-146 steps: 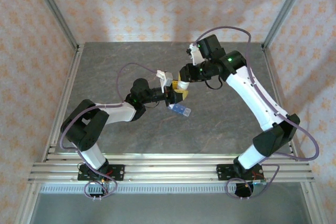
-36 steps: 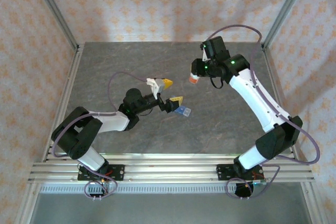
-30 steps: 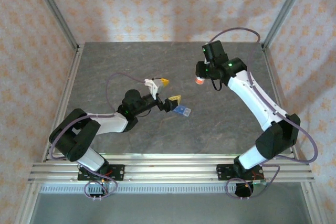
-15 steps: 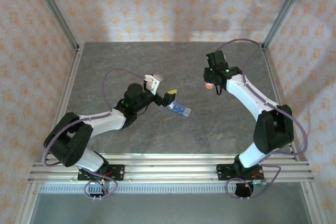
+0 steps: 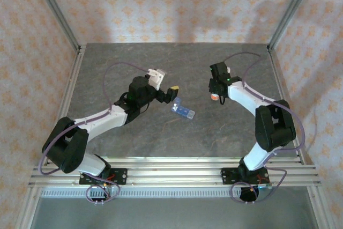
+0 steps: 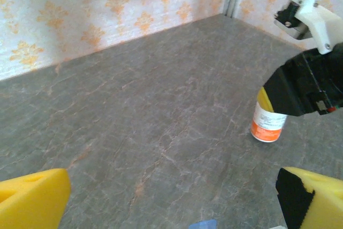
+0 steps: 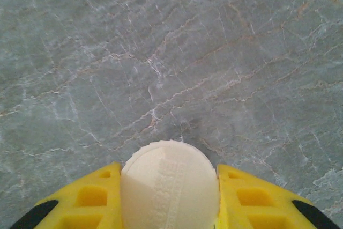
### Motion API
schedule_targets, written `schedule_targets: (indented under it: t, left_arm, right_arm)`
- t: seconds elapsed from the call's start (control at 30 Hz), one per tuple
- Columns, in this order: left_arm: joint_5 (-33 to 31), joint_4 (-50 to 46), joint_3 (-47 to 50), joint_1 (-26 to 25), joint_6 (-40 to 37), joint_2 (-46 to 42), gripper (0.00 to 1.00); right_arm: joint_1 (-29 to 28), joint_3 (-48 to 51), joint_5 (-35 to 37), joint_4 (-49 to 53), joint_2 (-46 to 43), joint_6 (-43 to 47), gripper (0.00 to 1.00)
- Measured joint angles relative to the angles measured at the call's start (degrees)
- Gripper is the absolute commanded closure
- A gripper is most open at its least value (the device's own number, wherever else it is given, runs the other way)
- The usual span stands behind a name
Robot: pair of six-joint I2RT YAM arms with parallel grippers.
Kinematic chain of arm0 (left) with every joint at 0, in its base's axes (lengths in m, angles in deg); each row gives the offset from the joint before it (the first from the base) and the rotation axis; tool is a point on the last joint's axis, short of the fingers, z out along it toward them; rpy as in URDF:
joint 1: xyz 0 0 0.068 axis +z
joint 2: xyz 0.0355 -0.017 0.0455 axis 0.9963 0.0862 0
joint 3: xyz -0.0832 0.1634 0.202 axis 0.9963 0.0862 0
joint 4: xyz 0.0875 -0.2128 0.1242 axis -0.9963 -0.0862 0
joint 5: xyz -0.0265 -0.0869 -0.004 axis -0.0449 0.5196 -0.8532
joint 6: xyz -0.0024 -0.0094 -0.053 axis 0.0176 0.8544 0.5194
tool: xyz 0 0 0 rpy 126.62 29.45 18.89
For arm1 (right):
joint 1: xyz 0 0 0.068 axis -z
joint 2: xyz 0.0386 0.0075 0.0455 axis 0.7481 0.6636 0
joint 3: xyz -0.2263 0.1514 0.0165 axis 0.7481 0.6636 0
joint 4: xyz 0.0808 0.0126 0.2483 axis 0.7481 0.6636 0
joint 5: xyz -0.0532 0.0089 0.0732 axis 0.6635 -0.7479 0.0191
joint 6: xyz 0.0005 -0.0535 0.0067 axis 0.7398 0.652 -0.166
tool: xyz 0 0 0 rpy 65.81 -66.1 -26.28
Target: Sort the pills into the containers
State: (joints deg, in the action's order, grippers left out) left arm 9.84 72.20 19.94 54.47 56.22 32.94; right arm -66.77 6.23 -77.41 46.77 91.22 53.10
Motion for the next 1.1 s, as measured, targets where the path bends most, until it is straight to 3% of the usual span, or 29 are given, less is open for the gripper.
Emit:
schedule_targets:
  t: [0.1, 0.33, 0.5, 0.7, 0.97, 1.1]
  left_arm:
    - [-1.9, -1.0, 0.0, 0.0, 0.4, 0.0, 0.0]
    - [-3.5, -0.8, 0.2, 0.0, 1.7, 0.0, 0.0]
    - [-3.6, -0.8, 0.2, 0.0, 1.2, 0.0, 0.0]
    - [-5.3, -0.9, 0.2, 0.0, 1.1, 0.0, 0.0]
    - [-6.0, -7.5, -4.0, 0.2, 0.7, 0.5, 0.0]
    - [-6.3, -10.0, -7.5, 0.9, 0.3, 1.6, 0.1]
  right_arm:
    - [0.2, 1.0, 0.0, -1.1, 0.2, -0.6, 0.84]
    - [0.2, 1.8, 0.0, -3.4, 0.2, -1.9, 0.58]
    - [0.4, 2.5, 0.0, -3.9, 0.2, -2.3, 0.45]
    - [0.6, 2.6, -0.2, -3.5, 0.2, -2.2, 0.38]
    - [1.1, 0.9, -3.9, 0.4, -6.1, -1.7, 0.36]
    - [1.1, -1.9, -10.9, 1.8, -9.5, -0.9, 0.37]
